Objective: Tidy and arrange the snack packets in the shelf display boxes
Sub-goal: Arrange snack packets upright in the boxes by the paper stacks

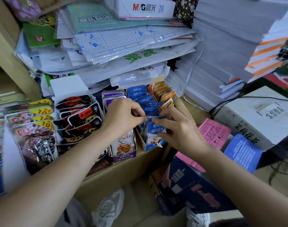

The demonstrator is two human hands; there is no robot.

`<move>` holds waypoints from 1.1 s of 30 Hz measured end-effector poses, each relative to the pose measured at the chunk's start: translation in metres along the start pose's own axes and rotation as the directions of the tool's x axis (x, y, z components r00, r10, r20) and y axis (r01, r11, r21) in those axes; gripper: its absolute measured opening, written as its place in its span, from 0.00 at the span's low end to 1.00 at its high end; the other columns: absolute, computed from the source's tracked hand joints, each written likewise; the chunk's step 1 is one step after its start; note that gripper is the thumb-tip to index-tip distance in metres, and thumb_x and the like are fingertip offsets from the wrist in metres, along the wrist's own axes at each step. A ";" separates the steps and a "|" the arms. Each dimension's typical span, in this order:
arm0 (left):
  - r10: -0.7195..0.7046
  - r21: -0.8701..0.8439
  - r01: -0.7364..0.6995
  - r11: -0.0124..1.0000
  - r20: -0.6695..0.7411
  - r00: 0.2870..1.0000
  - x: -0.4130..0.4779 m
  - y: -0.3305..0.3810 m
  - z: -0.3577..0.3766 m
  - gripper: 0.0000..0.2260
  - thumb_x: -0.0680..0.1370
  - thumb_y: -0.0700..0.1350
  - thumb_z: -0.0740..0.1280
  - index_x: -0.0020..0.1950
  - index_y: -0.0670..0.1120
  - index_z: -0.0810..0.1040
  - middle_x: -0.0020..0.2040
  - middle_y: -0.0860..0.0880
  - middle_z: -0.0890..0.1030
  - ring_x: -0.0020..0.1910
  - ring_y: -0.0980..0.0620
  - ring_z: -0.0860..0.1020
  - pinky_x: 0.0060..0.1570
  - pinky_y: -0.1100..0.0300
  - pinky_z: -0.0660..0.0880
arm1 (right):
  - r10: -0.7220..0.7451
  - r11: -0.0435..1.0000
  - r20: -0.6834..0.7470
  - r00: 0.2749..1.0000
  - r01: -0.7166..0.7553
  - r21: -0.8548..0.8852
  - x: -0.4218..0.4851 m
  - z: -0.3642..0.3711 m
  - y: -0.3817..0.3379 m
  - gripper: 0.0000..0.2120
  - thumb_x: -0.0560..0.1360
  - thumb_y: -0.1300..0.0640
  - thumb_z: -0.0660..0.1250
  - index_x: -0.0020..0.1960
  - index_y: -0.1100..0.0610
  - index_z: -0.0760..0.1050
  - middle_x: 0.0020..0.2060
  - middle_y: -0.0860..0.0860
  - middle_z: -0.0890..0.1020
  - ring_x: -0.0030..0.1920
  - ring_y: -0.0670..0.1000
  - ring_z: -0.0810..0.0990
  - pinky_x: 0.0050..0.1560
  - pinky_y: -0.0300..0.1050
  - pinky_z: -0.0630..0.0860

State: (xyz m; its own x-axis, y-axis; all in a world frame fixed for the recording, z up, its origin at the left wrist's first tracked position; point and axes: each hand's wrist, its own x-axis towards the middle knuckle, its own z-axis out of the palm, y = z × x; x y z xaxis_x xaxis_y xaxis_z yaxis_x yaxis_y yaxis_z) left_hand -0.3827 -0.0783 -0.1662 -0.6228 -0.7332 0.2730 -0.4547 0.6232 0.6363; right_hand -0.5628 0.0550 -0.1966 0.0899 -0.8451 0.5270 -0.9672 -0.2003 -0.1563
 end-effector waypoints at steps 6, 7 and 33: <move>-0.081 -0.132 0.093 0.987 0.088 0.993 -0.006 0.016 -0.002 0.07 0.69 0.49 0.81 0.39 0.52 0.84 0.35 0.55 0.83 0.35 0.60 0.82 0.40 0.59 0.81 | 0.281 0.955 0.012 0.960 -0.281 0.092 -0.003 -0.021 0.006 0.31 0.69 0.53 0.80 0.69 0.55 0.76 0.61 0.52 0.78 0.62 0.52 0.74 0.55 0.51 0.79; -0.089 -0.127 0.104 0.986 0.121 0.989 -0.009 0.017 -0.004 0.06 0.70 0.49 0.80 0.41 0.52 0.85 0.36 0.55 0.84 0.35 0.62 0.82 0.40 0.60 0.80 | 0.349 0.935 0.038 0.937 -0.350 0.048 -0.002 -0.023 0.007 0.32 0.68 0.48 0.79 0.69 0.55 0.75 0.60 0.52 0.79 0.61 0.52 0.74 0.53 0.49 0.77; 0.218 0.153 -0.191 0.969 -0.183 0.959 -0.082 0.016 0.058 0.04 0.73 0.42 0.78 0.47 0.46 0.87 0.51 0.51 0.81 0.35 0.51 0.81 0.31 0.53 0.79 | 0.256 0.914 0.230 0.939 -0.312 0.259 0.011 -0.042 0.021 0.18 0.72 0.72 0.69 0.55 0.54 0.84 0.44 0.43 0.79 0.45 0.47 0.80 0.45 0.40 0.76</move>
State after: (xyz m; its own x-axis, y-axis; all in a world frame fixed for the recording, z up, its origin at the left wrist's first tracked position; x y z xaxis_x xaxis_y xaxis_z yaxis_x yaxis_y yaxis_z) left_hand -0.3757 0.0078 -0.2204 -0.5794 -0.6167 0.5328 -0.4192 0.7862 0.4541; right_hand -0.5925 0.0622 -0.1595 -0.1085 -0.9587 0.2629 -0.8504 -0.0474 -0.5239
